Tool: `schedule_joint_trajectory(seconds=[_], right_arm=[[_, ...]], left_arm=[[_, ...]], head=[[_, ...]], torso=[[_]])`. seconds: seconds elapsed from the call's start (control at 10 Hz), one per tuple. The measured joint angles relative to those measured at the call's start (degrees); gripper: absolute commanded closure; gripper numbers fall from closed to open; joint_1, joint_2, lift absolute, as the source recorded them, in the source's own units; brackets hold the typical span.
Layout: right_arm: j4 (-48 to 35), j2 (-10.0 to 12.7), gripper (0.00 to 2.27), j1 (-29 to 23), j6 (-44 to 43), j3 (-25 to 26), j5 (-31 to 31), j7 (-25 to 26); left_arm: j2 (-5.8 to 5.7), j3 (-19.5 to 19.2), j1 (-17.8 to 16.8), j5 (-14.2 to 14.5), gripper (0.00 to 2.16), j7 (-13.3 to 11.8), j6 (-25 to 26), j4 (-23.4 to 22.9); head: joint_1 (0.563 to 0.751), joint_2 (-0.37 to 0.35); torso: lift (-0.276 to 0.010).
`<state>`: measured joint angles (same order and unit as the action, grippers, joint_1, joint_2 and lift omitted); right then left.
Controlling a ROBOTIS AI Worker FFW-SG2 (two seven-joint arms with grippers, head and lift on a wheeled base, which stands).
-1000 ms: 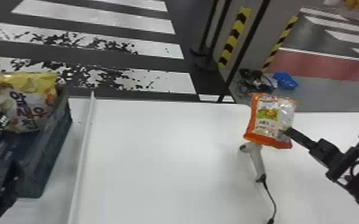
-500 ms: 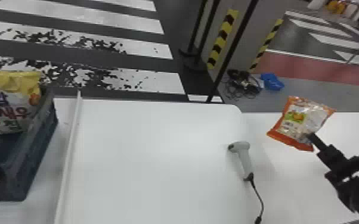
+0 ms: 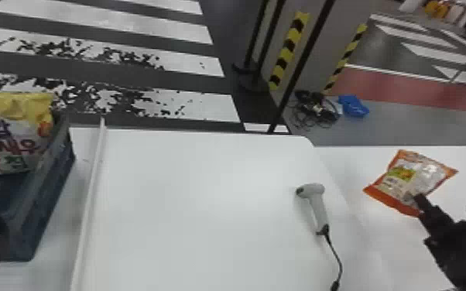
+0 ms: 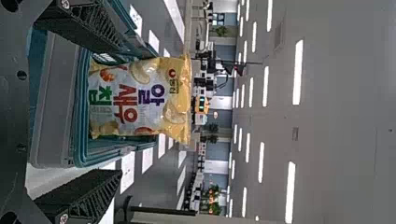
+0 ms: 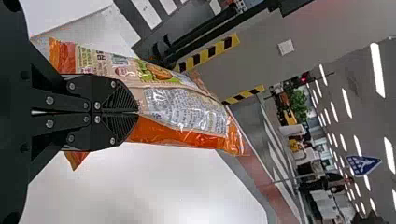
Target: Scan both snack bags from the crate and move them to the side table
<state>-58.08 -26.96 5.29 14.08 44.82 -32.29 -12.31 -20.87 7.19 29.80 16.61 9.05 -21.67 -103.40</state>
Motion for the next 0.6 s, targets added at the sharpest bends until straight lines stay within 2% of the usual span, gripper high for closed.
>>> schedule_joint_trajectory(seconds=[0.2, 0.3, 0.4, 0.5, 0.6], right_arm=[[2.7, -0.3, 1.9, 0.7, -1.1, -0.9, 0.0, 3.0], [4.1, -0.4, 1.59, 1.3, -1.1, -1.1, -0.1, 3.1], [4.9, -0.4, 0.69, 1.7, -0.9, -1.4, -0.3, 3.1], [5.2, -0.4, 0.02, 1.7, -0.8, -1.6, -0.7, 3.2], [5.2, -0.4, 0.0, 1.7, -0.8, -1.6, -1.0, 4.0]], left_arm=[[-0.34, 0.0, 0.0, 0.2, 0.07, 0.0, -0.1, -0.2], [-0.49, 0.0, 0.0, 0.3, 0.07, 0.0, -0.2, -0.2], [-0.58, 0.0, 0.0, 0.3, 0.07, 0.0, -0.2, -0.3], [-0.67, 0.0, 0.0, 0.4, 0.07, 0.0, -0.2, -0.4], [-0.75, -0.1, 0.1, 0.4, 0.07, 0.0, -0.2, -0.5]], head=[[0.695, -0.35], [0.695, -0.35], [0.695, -0.35], [0.695, -0.35], [0.695, -0.35]], torso=[[-0.099], [-0.099], [-0.099], [-0.099], [-0.099]])
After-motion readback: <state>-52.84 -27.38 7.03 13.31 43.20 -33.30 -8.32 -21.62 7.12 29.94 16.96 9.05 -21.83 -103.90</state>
